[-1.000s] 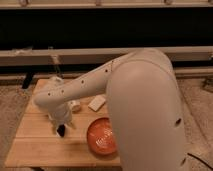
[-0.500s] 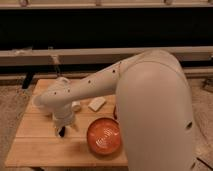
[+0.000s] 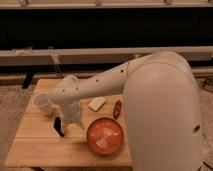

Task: Knock the eraser over

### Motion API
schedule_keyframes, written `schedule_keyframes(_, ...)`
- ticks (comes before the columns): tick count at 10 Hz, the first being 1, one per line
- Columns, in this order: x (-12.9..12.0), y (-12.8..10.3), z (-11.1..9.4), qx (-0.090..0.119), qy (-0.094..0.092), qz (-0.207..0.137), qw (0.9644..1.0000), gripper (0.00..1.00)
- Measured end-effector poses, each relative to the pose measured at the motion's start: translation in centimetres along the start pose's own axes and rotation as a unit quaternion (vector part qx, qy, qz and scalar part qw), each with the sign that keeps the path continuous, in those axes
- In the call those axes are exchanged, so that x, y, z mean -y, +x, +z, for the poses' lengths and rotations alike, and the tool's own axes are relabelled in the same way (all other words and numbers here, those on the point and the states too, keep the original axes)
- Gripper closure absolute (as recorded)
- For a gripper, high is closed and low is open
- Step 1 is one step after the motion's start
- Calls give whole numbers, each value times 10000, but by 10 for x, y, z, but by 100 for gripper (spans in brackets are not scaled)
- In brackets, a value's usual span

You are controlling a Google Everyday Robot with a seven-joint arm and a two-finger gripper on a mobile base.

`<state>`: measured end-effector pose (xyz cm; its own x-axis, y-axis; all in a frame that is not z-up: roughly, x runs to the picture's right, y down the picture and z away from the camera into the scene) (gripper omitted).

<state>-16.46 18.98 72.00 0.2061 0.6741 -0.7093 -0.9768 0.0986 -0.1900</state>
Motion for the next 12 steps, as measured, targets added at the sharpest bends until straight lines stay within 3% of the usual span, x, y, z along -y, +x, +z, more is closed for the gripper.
schedule_keyframes(4,20,-25,0,192,145,262,9994,35)
schedule_keyframes(10,15,-55,-4,620,257,342,9972,35)
schedule_keyframes(12,15,-50,-1,518,271,302,9978,35)
